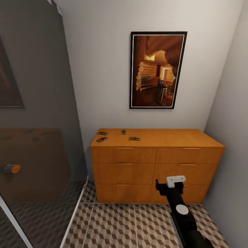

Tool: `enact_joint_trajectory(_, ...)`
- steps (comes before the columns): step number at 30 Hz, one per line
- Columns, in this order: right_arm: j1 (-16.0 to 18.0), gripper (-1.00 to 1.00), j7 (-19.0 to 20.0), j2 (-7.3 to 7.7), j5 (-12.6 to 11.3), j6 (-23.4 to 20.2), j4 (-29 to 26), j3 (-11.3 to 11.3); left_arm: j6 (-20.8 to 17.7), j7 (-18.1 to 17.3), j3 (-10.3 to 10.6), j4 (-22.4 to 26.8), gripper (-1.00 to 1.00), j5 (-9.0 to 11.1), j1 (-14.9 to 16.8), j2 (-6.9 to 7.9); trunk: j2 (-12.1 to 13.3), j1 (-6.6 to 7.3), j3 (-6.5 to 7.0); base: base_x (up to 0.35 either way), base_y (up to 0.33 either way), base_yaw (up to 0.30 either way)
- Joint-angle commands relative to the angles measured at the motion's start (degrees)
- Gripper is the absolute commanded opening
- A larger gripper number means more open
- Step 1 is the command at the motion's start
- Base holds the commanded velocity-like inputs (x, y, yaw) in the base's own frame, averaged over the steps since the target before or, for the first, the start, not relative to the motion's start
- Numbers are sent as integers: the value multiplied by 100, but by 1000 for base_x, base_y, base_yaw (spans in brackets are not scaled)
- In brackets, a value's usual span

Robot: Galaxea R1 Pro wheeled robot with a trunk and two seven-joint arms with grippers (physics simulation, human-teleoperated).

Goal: Take the four mousetraps from the cabinet in the bathroom and place them on the bathroom floor. Make sure all four end up on the same floor surface, and ensure that at least two of them are either under or directly next to the same bathroom sink.

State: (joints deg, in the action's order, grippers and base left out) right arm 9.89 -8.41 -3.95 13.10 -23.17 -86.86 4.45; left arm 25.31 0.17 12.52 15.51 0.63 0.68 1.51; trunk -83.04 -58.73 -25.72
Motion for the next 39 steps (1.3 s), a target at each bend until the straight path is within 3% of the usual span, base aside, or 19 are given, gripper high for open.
enact_joint_trajectory(1, 90, 100, -33, -2, 51, -137, -42, 9, 19, 2, 18, -6, 100, 7, 3, 2, -4, 0, -7, 0, 0, 0)
enact_joint_trajectory(11, 1246, 100, -93, -72, 66, -1268, -155, 21, 26, 1, 22, -28, 100, 7, 3, -1, -4, 0, -7, 0, 0, 0)
enact_joint_trajectory(16, 2110, 100, -87, -263, 61, -1894, 86, 28, 26, 1, 22, -23, 100, 7, 3, -1, -4, 0, -7, 0, 0, 0)
enact_joint_trajectory(18, 2320, 100, -89, -323, 61, -1960, 225, 29, 26, 1, 22, -24, 100, 7, 3, -1, -4, 0, -7, 0, 0, 0)
enact_joint_trajectory(21, 2860, 100, -89, -532, 61, -2042, 766, 31, 26, 1, 22, -23, 100, 7, 3, -1, -4, 0, -7, 0, 0, 0)
enact_joint_trajectory(28, 3157, 100, -67, -605, 55, -2051, 1086, 43, 26, -1, 19, -22, 100, 7, 4, -1, -4, 0, -7, 57, 0, 0)
enact_joint_trajectory(39, 3201, 100, -50, -605, 48, -2051, 1129, 99, 18, -7, 16, -25, 100, 13, 4, -1, -4, 0, -7, 292, 0, 0)
